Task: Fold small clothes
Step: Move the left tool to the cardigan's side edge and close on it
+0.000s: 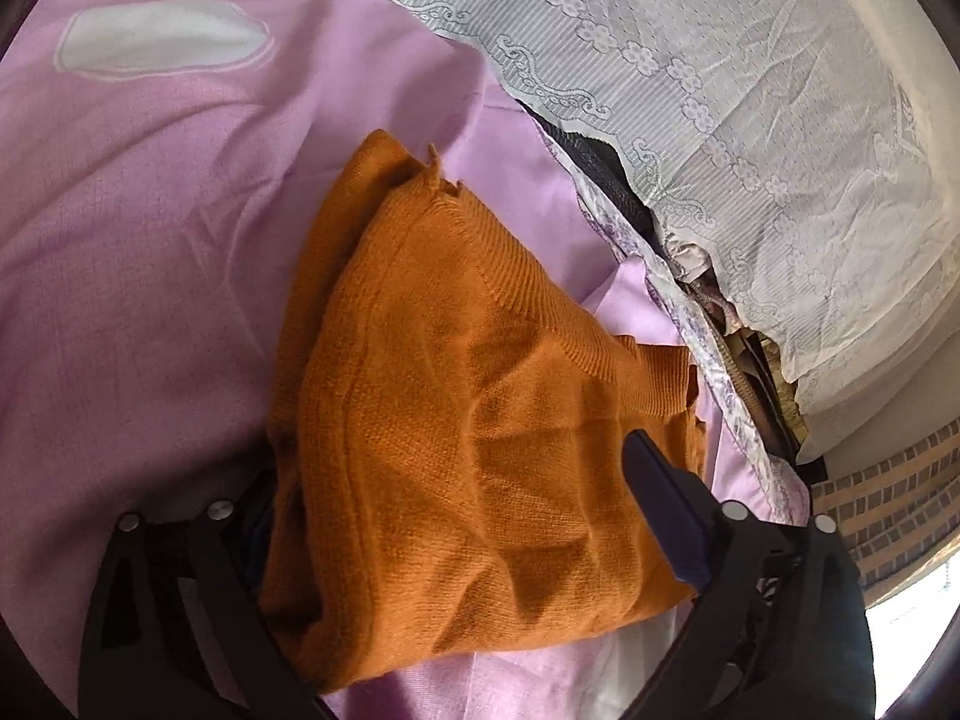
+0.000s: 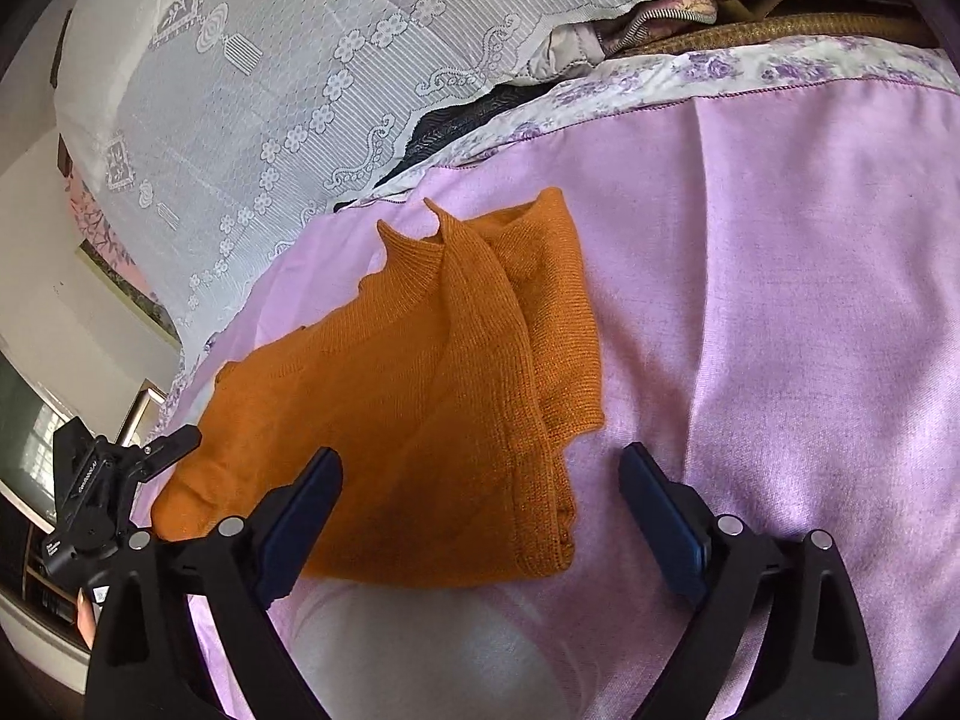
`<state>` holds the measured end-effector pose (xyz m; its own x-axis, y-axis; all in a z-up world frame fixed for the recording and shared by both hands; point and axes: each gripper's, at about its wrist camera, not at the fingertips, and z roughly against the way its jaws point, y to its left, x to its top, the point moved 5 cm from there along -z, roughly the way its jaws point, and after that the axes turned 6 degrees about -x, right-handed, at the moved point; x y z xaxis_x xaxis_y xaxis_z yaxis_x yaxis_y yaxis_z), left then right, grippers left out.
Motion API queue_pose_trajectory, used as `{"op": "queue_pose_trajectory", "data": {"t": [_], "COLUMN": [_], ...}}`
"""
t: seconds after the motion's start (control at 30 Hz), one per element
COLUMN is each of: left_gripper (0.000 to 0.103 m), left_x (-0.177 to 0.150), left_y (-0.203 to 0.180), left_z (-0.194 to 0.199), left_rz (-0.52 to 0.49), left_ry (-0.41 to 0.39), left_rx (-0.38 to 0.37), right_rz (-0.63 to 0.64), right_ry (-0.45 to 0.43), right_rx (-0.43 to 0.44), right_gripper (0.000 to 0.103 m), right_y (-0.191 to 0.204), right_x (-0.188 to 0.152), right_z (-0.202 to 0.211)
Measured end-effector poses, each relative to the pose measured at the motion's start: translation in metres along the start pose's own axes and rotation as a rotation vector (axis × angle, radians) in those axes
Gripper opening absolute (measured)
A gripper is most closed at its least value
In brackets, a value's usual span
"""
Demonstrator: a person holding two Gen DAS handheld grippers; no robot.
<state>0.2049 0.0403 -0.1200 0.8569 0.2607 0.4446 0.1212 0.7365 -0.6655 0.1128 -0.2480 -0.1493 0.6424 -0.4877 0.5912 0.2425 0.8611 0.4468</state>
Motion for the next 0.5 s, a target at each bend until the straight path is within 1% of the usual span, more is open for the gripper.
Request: {"op": "queue_pose_trajectory", "data": {"t": [0.03,0.07,0.1,0.13,0.17,0.2,0.23,0.27,0.33,0.43,0.47,0.5], "left_gripper": [0.098,0.099,0.099,0.099,0.099,0.098,0.098,0.098,0.097,0.097,0.097,0.096], "left_x": [-0.002,-0.004,-0.007,-0.007,-0.006,-0.004,-0.003,-0.002,-0.002,-0.003,-0.003,-0.003], "left_y": [-0.003,-0.006,-0.007,-0.007,-0.008,-0.007,-0.005,-0.004,-0.004,-0.006,-0.006,-0.005], "left_z": [-0.002,-0.002,-0.002,-0.002,-0.003,-0.002,-0.001,0.0,0.002,0.001,0.001,0.002], "left_rz": [-0.029,-0.067,-0.09,-0.098,-0.1,-0.09,-0.072,-0.059,-0.057,-0.075,-0.076,-0.072], "left_ry": [-0.003,-0.024,-0.044,-0.047,-0.036,-0.033,-0.034,-0.036,-0.039,-0.038,-0.039,-0.039], "left_rx": [0.021,0.032,0.035,0.043,0.048,0.037,0.021,0.008,0.006,0.025,0.026,0.023], "right_rz": [0.009,0.021,0.033,0.04,0.037,0.039,0.063,0.112,0.2,0.297,0.341,0.395], "right_ry": [0.003,0.005,0.007,0.008,-0.011,-0.069,-0.14,-0.187,-0.206,-0.165,-0.15,-0.136], "right_rx": [-0.009,-0.021,-0.033,-0.047,-0.085,-0.15,-0.172,-0.159,-0.125,-0.055,-0.048,-0.065], "right_gripper": [0.094,0.094,0.094,0.094,0.088,0.079,0.074,0.07,0.067,0.056,0.05,0.046], "right_y": [0.001,0.002,0.003,0.004,0.004,0.004,0.009,0.02,0.047,0.09,0.103,0.114], "right_x": [0.0,0.0,-0.001,0.0,0.001,0.005,0.009,0.013,0.015,0.005,0.001,-0.004], "right_z": [-0.001,-0.001,-0.002,-0.001,0.003,0.013,0.024,0.034,0.038,0.019,0.011,0.003]}}
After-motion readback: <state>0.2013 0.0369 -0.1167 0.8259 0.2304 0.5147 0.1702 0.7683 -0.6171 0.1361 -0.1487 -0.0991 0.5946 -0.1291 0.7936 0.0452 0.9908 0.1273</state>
